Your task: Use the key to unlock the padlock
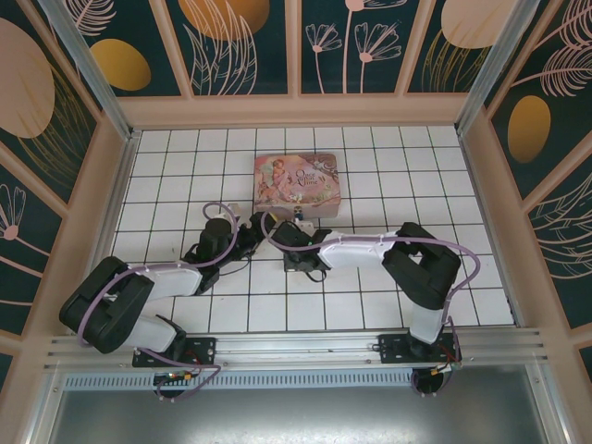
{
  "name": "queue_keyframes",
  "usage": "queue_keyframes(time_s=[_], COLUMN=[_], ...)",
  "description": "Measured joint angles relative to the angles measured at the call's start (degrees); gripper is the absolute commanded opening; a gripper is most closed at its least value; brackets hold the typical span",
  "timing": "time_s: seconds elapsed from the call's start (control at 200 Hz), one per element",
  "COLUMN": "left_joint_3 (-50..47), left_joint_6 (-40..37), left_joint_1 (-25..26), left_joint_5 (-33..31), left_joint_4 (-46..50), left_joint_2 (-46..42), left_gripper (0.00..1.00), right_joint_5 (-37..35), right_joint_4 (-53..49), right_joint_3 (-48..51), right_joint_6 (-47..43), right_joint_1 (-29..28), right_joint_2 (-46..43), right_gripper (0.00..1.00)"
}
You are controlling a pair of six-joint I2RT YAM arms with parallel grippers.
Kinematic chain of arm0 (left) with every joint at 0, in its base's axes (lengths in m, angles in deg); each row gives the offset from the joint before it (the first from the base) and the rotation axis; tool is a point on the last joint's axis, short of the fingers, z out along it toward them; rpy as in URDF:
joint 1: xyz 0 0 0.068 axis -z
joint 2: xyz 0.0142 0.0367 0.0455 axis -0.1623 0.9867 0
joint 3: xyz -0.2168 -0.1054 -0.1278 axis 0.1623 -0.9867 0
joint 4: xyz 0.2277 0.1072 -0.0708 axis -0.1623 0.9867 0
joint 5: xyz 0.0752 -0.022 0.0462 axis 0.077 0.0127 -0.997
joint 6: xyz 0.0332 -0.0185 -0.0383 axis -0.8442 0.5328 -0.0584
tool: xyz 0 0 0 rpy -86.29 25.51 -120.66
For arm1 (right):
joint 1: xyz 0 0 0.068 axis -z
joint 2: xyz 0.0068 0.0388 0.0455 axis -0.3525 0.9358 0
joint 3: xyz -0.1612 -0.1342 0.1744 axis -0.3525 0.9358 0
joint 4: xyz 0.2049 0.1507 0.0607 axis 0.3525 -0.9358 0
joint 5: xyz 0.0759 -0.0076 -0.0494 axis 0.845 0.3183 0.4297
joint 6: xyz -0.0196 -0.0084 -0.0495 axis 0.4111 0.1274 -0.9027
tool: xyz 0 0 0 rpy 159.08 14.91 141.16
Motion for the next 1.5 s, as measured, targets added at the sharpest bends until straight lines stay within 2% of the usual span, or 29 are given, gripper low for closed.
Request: queue_keyframes(time_s=[0.21, 0.455, 0.756, 1.131, 1.501], left_joint_3=[-0.57, -0.57, 0.55, 2.78, 2.40], left_joint_6=[0.00, -0.02, 0.92, 9.64, 24.59], left_joint_1=[0.00, 0.00, 0.00, 0.46, 2.60], left_joint_5=[0.00, 0.09, 3.19, 9.07, 8.24], left_joint_4=[0.02, 0.04, -1.05, -11.26, -29.16], left_joint_2=[-0.35, -0.35, 1.90, 7.10, 10.08], left_gripper=[0.88, 0.88, 0.88, 0.87, 0.78], right_joint_5=[4.57, 7.58, 16.15, 27.76, 29.44], right_joint_4=[0.79, 3.74, 12.11, 25.16, 48.24], right_joint_3=[3.41, 7.37, 14.91, 17.90, 23.85], right_joint_6=[-0.24, 0.02, 0.94, 6.34, 19.87], right_joint_1=[1.55, 3.96, 11.30, 17.73, 20.65], right_joint_2=[-3.72, -14.19, -25.64, -30.58, -30.58], right_gripper=[0.00, 0.00, 0.00, 0.00, 0.00])
